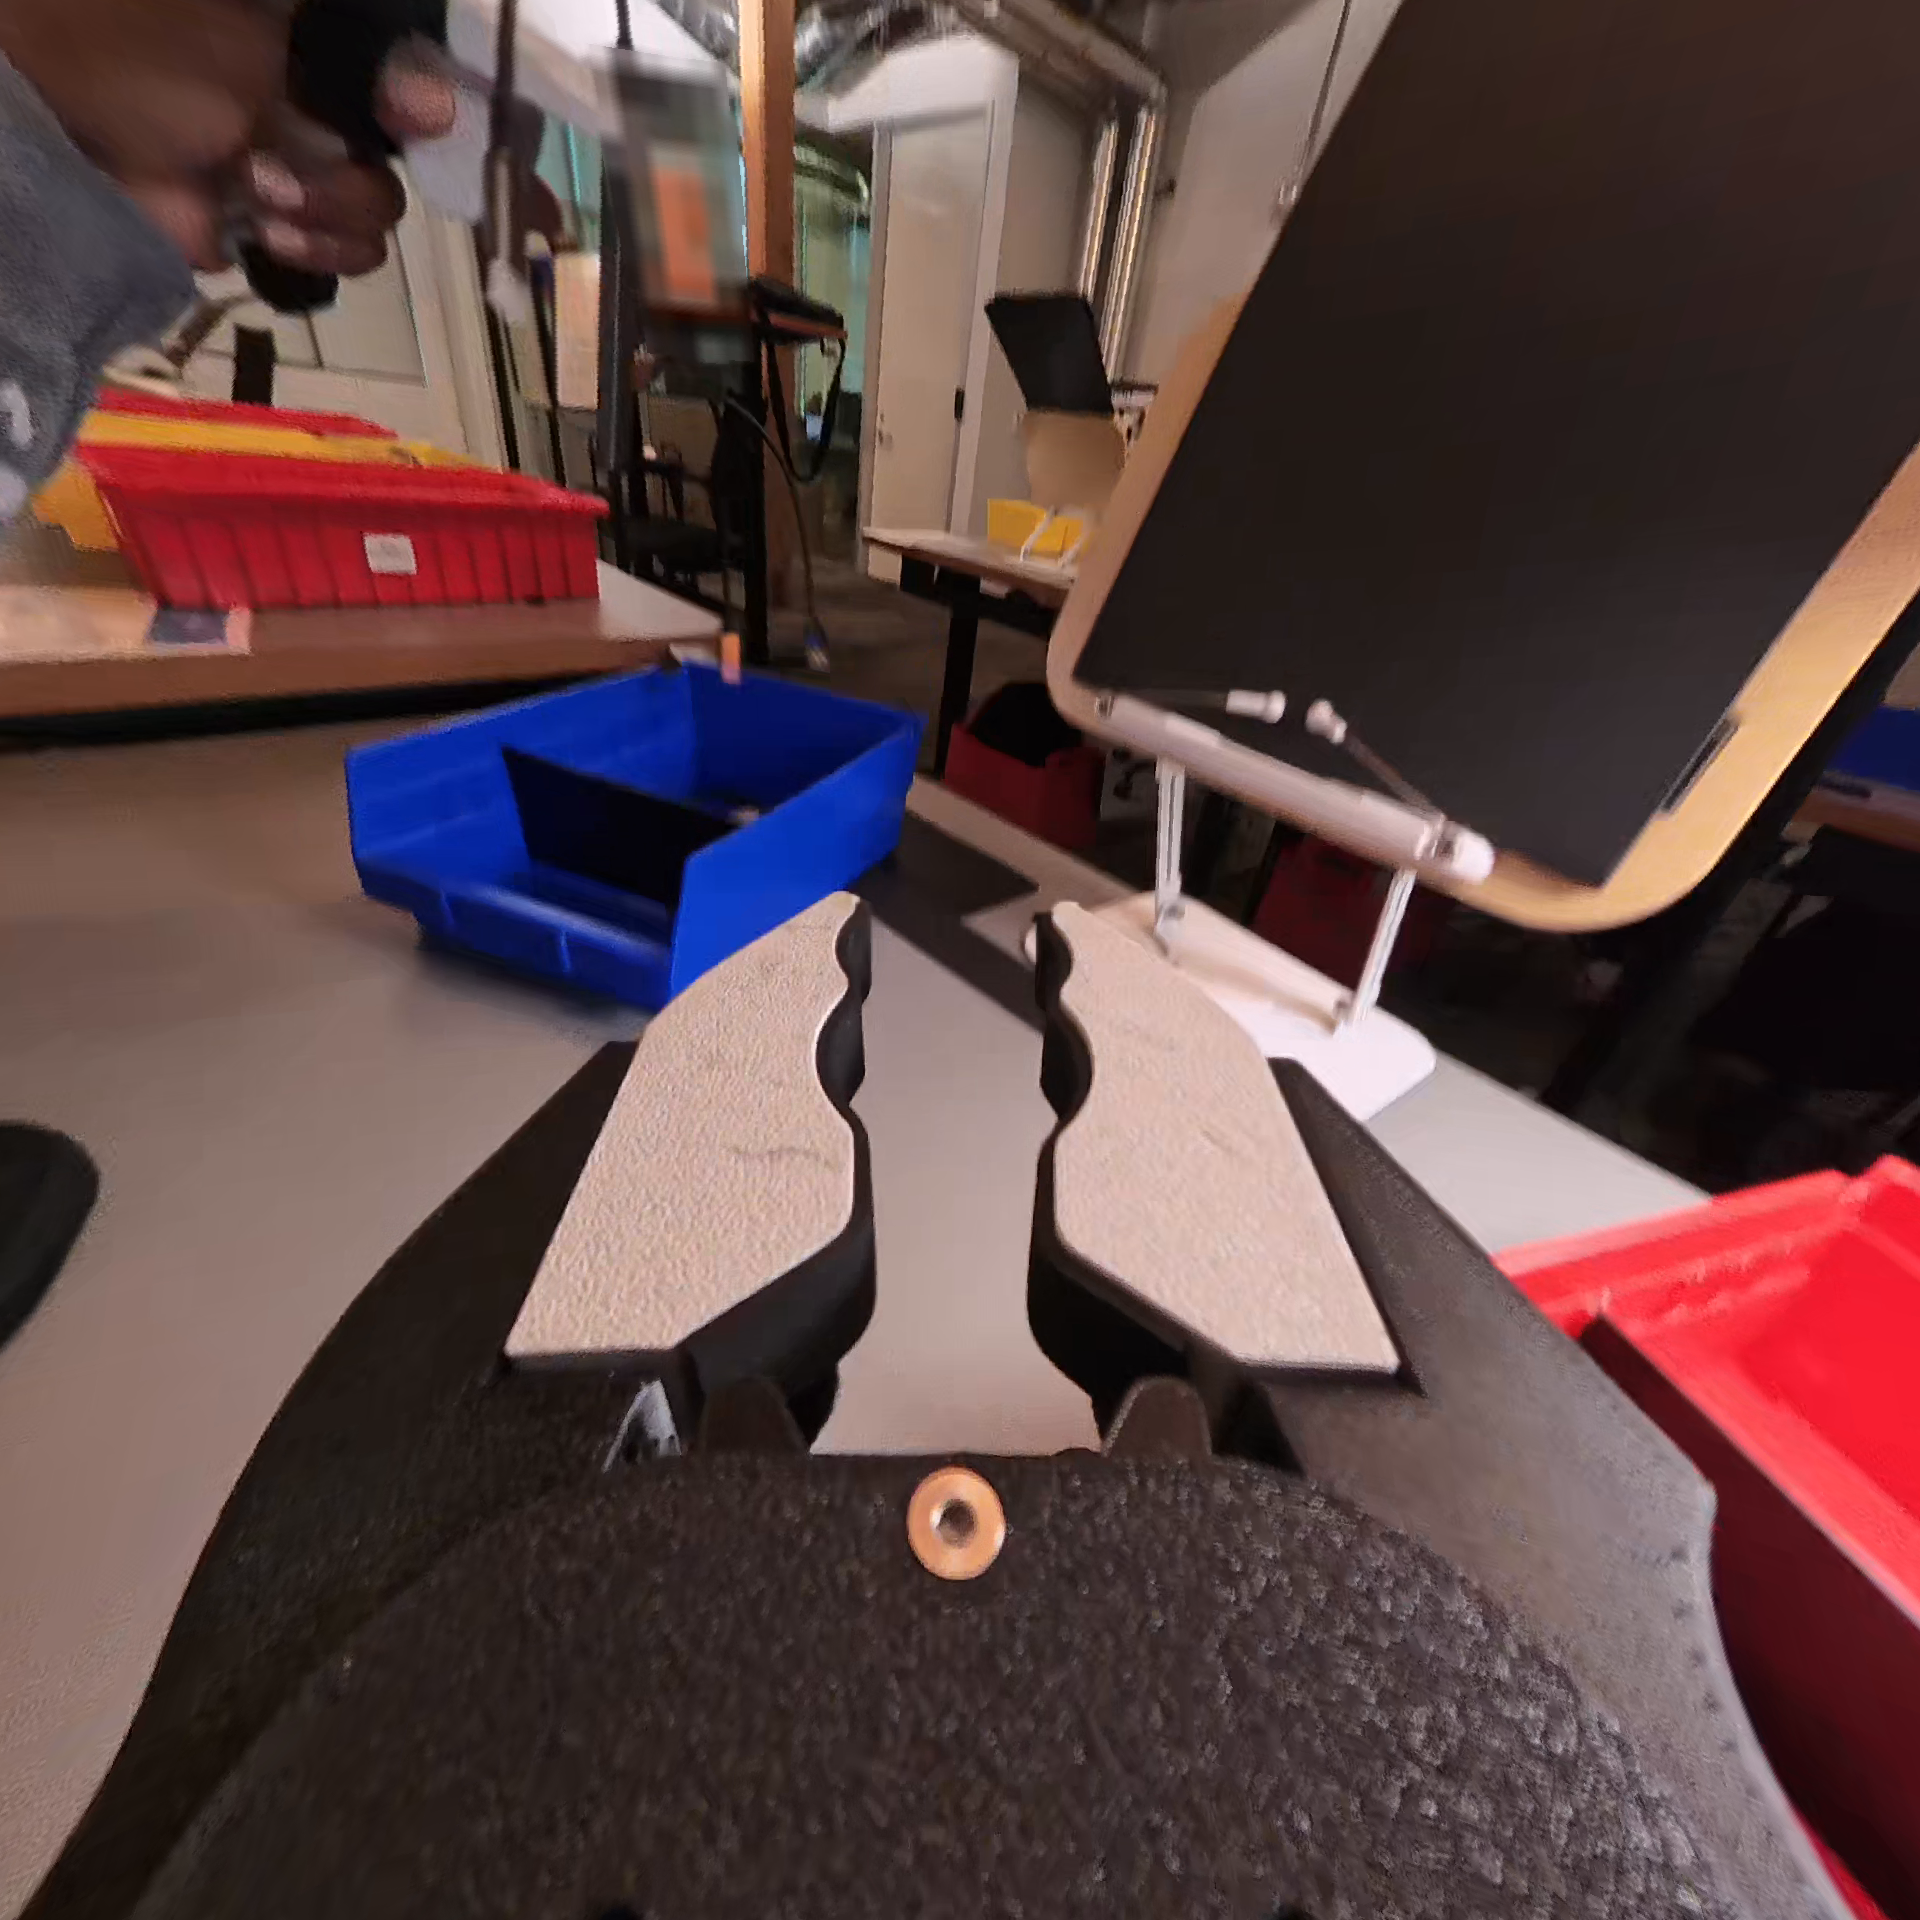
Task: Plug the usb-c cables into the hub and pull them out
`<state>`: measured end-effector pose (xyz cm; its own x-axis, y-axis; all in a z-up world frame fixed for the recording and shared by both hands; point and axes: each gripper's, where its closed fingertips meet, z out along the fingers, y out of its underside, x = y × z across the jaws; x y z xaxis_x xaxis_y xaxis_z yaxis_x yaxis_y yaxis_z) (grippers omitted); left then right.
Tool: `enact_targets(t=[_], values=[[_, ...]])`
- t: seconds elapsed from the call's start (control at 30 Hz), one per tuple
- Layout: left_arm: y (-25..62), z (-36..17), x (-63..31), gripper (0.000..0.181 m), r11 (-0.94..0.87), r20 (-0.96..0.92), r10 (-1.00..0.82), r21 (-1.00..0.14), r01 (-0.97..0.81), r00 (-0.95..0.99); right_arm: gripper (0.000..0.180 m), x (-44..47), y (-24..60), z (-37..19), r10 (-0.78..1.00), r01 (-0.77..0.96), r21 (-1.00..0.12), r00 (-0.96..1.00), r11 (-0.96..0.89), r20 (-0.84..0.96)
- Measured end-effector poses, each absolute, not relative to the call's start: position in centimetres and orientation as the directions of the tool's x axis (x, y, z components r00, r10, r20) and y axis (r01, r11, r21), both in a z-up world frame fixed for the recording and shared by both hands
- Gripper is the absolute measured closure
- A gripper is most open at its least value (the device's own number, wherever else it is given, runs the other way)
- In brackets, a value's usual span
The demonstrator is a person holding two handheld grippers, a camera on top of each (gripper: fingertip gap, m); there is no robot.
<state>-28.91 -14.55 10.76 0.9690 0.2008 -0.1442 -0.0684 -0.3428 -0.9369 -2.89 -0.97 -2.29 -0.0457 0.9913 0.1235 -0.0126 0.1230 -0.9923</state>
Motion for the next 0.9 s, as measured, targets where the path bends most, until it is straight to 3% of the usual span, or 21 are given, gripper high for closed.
enact_targets(t=[0.17, 0.3, 0.47, 0.57, 0.67, 0.9], values=[[-12.6, 14.3, -17.8, 0.158, -0.136, -0.138, -0.087, -0.979, -0.149, 0.987, 0.149, -3.4, -2.1, 6.3, 0.992, -0.183, -0.979, -0.077, 0.088, 0.103], [-11.9, 13.1, -10.3, 0.158, -0.018, -0.096, -0.343, -0.994, -0.108, 0.934, 0.150, -2.1, -3.0, 8.5, 0.988, -0.247, -0.967, -0.122, 0.066, 0.098], [-12.2, 8.8, -3.5, 0.158, 0.120, -0.110, -0.649, -0.992, -0.041, 0.753, 0.147, -1.1, -3.3, 6.8, 0.967, -0.170, -0.975, -0.182, 0.145, 0.176], [-12.3, 6.5, -0.9, 0.158, 0.109, -0.085, -0.796, -0.994, 0.004, 0.600, 0.147, -0.8, -4.0, 5.5, 0.943, -0.126, -0.982, -0.286, 0.141, 0.172], [-13.0, 5.0, 0.8, 0.158, 0.080, -0.059, -0.877, -0.997, 0.023, 0.476, 0.148, 0.2, -6.9, 4.3, 0.869, -0.116, -0.977, -0.446, 0.178, 0.212], [-15.6, 3.0, 3.5, 0.159, -0.030, 0.034, -0.974, -0.999, 0.023, 0.225, 0.139, 1.0, -12.5, -0.7, 0.673, -0.028, -0.877, -0.629, 0.480, 0.388]])
